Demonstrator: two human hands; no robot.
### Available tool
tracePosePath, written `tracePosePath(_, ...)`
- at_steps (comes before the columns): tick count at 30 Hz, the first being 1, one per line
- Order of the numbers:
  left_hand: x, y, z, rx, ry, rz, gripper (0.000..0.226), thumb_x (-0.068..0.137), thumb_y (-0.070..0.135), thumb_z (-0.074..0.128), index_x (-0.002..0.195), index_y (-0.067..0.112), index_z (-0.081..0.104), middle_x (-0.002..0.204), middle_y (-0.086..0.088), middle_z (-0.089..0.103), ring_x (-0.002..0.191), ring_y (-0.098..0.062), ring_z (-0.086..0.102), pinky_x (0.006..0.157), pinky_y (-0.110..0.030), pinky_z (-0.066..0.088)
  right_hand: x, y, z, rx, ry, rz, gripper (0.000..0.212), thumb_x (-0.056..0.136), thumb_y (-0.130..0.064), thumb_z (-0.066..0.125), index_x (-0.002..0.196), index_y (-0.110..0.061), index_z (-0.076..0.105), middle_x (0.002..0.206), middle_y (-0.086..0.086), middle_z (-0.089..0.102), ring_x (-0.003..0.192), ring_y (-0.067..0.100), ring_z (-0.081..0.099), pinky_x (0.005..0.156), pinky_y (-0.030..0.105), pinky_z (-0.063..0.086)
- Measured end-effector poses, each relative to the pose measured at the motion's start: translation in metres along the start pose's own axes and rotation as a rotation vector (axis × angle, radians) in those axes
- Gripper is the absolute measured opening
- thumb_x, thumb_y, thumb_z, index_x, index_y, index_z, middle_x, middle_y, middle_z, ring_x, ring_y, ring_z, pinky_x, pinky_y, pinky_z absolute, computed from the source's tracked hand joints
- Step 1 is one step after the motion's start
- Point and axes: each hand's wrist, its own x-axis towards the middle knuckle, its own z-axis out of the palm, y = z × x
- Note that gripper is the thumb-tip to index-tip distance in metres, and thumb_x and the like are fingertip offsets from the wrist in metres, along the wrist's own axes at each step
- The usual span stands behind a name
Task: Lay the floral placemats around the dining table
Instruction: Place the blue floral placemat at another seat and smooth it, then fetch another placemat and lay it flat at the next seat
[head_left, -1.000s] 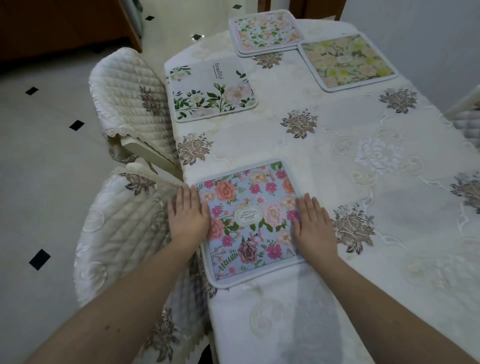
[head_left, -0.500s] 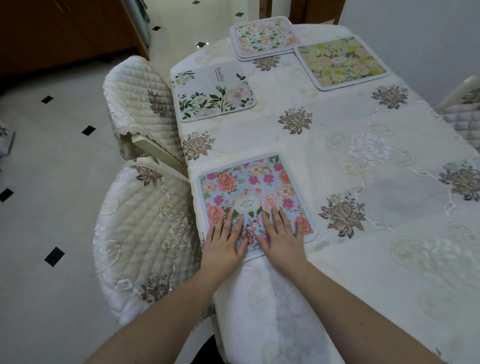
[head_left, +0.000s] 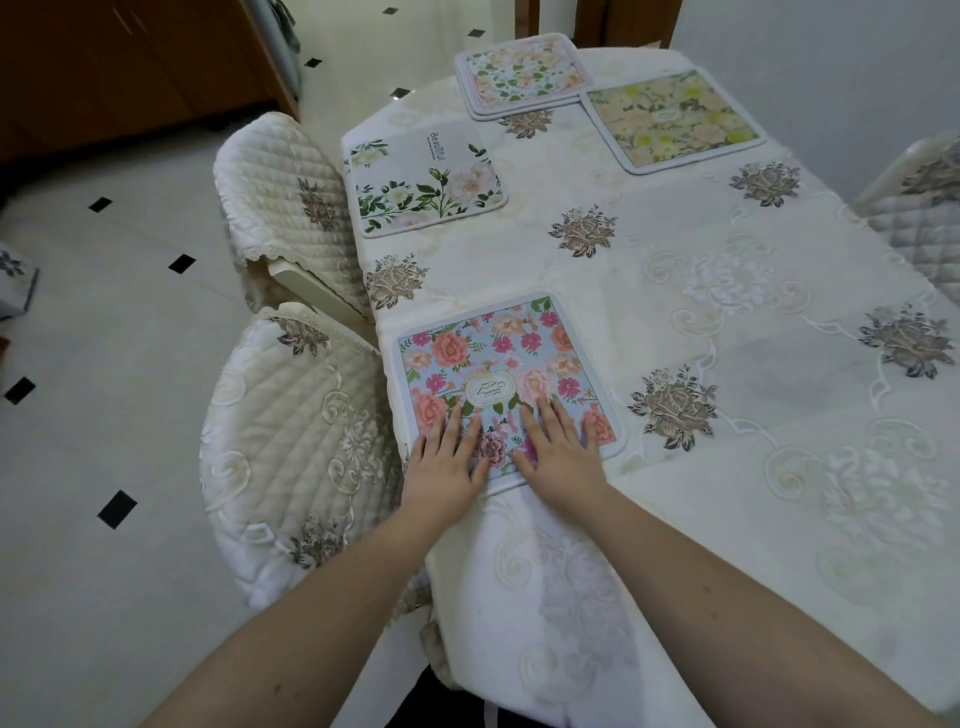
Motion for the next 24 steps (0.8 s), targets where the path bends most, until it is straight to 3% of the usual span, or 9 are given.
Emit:
tracePosePath(7,-0.044,-0.009,-0.026,0.080,-0.171,-0.083,0.060,0.104,0.044,0.025,0.157,0.017,0.017,0.165,-0.007,0.016,0.148,-0.027,0.024,0.114,-0.047,0.031,-0.039,0.024,-0.023,-0.046,-0.103,0.036,0.065,0.100,-0.045,0.035,0.156,-0.021,0.014,0.165,0.003,0.006,0.151,0.023,0.009,0.118,0.046,0.017)
tracePosePath(9,-0.060,-0.012,-0.035,0.111,-0.175,-0.068,0.059,0.104,0.045,0.027,0.156,0.019,0.022,0.160,-0.006,0.029,0.142,-0.026,0.035,0.110,-0.045,0.035,-0.051,0.022,-0.033,-0.068,-0.118,0.045,0.061,0.100,-0.046,0.036,0.153,-0.018,0.026,0.161,0.005,0.022,0.147,0.023,0.024,0.116,0.044,0.024)
tracePosePath(13,-0.101,-0.007,-0.060,0.094,-0.084,-0.031,0.058,0.103,0.046,0.033,0.155,0.024,0.026,0.159,-0.004,0.032,0.139,-0.025,0.042,0.108,-0.042,0.037,-0.077,0.005,-0.045,-0.147,-0.136,-0.025,0.057,0.100,-0.049,0.034,0.146,-0.016,0.039,0.148,0.006,0.045,0.134,0.025,0.043,0.109,0.041,0.032)
tracePosePath(17,-0.143,-0.009,-0.086,0.051,0.063,0.034,0.054,0.102,0.049,0.034,0.150,0.027,0.038,0.152,0.003,0.044,0.130,-0.019,0.050,0.101,-0.037,0.043,-0.099,-0.015,-0.051,-0.180,-0.192,-0.083,0.058,0.100,-0.052,0.032,0.147,-0.018,0.038,0.144,0.006,0.049,0.130,0.025,0.047,0.106,0.040,0.036)
tracePosePath(20,-0.167,-0.024,-0.103,0.005,0.099,0.058,0.069,0.093,0.060,0.020,0.148,0.026,0.041,0.145,0.003,0.051,0.125,-0.019,0.055,0.097,-0.038,0.047,-0.112,-0.031,-0.059,-0.172,-0.187,-0.094,0.058,0.100,-0.053,0.032,0.147,-0.019,0.037,0.144,0.004,0.049,0.130,0.024,0.047,0.106,0.038,0.037)
tracePosePath(24,-0.196,-0.051,-0.114,-0.031,0.164,0.059,0.077,0.087,0.060,0.016,0.146,0.021,0.047,0.141,-0.002,0.056,0.127,-0.022,0.055,0.103,-0.041,0.046,-0.128,-0.062,-0.067,-0.104,-0.131,-0.106,0.061,0.101,-0.057,0.027,0.149,-0.022,0.036,0.147,0.002,0.047,0.133,0.022,0.045,0.106,0.037,0.035)
